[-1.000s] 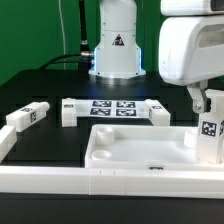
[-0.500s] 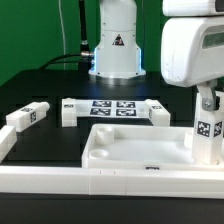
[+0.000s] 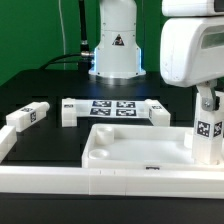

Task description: Assemble desk

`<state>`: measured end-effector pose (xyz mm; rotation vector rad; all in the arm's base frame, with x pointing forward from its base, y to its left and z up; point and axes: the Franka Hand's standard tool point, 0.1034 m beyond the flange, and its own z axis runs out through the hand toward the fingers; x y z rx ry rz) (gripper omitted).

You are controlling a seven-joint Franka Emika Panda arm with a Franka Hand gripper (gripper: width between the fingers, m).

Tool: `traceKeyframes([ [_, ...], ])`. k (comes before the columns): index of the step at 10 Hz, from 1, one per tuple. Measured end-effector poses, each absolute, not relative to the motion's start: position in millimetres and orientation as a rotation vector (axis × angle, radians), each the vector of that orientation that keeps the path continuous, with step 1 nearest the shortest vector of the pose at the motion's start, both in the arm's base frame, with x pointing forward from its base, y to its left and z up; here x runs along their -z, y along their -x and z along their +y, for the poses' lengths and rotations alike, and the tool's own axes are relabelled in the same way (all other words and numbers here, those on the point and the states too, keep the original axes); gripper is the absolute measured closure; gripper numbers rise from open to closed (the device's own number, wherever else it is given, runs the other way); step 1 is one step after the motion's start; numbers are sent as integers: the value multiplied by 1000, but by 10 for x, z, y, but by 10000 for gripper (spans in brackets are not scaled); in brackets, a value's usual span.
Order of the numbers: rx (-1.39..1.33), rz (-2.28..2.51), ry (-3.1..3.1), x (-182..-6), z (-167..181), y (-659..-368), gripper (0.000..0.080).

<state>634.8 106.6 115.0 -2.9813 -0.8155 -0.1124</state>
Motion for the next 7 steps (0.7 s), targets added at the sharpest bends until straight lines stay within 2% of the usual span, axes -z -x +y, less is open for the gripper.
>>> traceKeyframes([
  [7,96,242,3046,-1134,983,-6358,511],
])
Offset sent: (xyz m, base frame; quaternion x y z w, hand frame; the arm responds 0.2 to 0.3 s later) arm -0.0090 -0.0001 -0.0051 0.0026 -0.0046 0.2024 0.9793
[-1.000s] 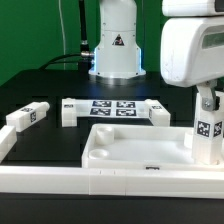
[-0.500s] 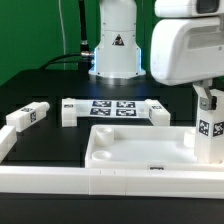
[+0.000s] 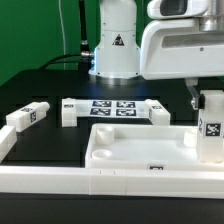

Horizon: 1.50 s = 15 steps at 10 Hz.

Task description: Assemble desk

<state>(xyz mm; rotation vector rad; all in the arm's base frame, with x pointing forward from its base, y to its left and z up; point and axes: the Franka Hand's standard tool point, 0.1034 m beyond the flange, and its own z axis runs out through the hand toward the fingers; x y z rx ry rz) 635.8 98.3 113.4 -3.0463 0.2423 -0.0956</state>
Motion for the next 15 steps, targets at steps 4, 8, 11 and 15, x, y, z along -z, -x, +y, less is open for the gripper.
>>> traceKeyframes([
  [4,37,916,2902,-1130,919,-6345,511],
  [8,36,927,2899,-1123,914,-6346,329],
  [11,57,552,3016,-1121,1002,-6328,163],
  [15,77,-42,3077,-1121,1053,-6321,151],
])
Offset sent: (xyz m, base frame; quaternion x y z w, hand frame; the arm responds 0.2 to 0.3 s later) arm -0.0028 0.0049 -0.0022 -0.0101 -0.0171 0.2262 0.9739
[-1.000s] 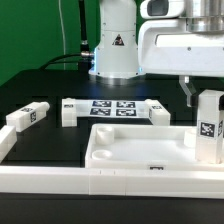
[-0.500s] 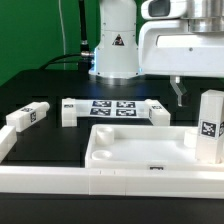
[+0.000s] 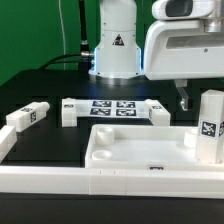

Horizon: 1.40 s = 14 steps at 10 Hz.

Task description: Assemble desk

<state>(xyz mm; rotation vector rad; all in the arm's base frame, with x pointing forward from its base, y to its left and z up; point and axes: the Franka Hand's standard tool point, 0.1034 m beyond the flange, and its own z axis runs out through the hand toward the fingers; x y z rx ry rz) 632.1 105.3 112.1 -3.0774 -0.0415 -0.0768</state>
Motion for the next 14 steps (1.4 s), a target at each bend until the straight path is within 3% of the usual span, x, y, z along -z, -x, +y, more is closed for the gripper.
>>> traceKeyframes([
  [6,54,-978,2952,-1094,1021,-6296,151],
  [10,63,-1181,2881,-1095,988,-6306,151],
  [12,63,-1181,2881,-1092,988,-6305,396],
  [13,62,-1175,2883,-1091,988,-6305,396],
  [14,61,-1150,2893,-1090,987,-6304,511],
])
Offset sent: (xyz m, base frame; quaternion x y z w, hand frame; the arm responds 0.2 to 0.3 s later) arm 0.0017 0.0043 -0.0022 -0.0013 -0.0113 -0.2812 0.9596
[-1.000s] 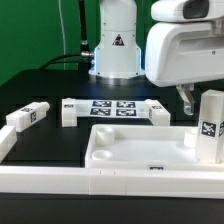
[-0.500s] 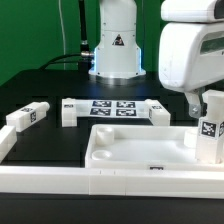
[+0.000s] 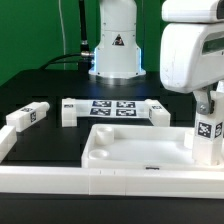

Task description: Assemble desk

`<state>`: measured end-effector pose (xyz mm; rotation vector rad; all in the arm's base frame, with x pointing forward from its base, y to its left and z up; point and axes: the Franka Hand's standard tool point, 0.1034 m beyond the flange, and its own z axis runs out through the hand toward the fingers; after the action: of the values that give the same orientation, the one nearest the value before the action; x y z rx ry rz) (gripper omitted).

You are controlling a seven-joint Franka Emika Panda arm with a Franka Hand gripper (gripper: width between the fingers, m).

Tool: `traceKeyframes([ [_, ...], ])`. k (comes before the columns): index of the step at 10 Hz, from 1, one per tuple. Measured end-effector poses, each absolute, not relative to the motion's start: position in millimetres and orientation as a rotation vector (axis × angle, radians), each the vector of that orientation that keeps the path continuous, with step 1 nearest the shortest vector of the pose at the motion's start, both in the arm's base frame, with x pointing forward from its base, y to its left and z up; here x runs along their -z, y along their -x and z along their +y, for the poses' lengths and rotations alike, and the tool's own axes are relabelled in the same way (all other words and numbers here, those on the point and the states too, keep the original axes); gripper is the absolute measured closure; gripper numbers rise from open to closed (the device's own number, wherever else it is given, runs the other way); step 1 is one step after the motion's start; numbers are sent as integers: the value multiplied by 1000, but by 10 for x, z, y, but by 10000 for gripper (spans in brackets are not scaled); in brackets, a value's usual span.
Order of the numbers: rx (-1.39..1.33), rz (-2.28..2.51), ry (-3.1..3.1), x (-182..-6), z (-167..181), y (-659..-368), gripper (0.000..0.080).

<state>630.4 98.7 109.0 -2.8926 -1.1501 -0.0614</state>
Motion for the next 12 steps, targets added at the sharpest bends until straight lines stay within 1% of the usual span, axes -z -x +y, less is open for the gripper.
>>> traceKeyframes([
  [2,61,-1069,2921,-1089,990,-6303,511],
  [6,53,-556,3051,-1103,984,-6309,511],
  [12,34,267,3063,-1078,986,-6288,509],
])
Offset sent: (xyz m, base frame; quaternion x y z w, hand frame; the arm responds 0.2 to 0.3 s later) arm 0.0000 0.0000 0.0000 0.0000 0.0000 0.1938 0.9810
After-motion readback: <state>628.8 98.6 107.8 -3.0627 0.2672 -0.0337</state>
